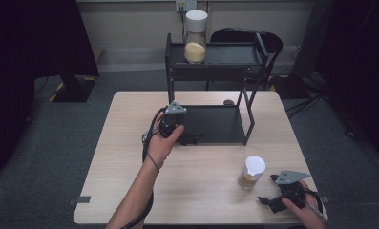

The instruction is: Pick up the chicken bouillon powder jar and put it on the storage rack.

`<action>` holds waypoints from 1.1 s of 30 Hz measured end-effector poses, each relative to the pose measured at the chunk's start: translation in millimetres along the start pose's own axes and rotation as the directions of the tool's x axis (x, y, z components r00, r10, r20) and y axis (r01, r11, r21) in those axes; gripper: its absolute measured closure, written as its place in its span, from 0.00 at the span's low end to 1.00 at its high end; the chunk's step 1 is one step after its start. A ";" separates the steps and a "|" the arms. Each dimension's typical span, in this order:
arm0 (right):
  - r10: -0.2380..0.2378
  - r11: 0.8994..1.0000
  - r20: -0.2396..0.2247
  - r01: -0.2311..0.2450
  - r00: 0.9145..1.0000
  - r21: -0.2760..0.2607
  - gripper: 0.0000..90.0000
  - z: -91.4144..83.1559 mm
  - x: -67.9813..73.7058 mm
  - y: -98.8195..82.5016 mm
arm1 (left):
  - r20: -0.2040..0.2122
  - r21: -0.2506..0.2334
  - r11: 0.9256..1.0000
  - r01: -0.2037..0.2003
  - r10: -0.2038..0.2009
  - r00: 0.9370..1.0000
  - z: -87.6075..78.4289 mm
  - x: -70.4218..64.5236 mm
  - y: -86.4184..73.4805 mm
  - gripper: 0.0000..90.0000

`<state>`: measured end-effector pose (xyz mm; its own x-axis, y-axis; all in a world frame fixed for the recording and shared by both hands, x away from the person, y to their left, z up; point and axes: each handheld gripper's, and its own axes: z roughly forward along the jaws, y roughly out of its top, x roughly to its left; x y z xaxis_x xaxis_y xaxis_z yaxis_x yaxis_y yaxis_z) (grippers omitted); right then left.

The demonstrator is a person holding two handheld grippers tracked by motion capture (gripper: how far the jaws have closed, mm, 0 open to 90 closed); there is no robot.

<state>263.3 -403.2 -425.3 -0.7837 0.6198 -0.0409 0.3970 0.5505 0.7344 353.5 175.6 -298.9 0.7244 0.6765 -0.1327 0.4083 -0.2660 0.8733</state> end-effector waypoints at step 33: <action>0.000 1.000 0.000 0.000 1.000 0.000 0.00 0.0 -0.1 0.0 | -0.093 0.049 0.995 0.085 -0.080 0.992 -14.5 12.8 -93.8 0.02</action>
<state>263.3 -403.2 -425.3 -0.7837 0.6198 -0.0404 0.3973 0.5502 0.7345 316.4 219.1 -375.7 0.6345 0.7566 -0.1577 0.4952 -0.2413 0.8346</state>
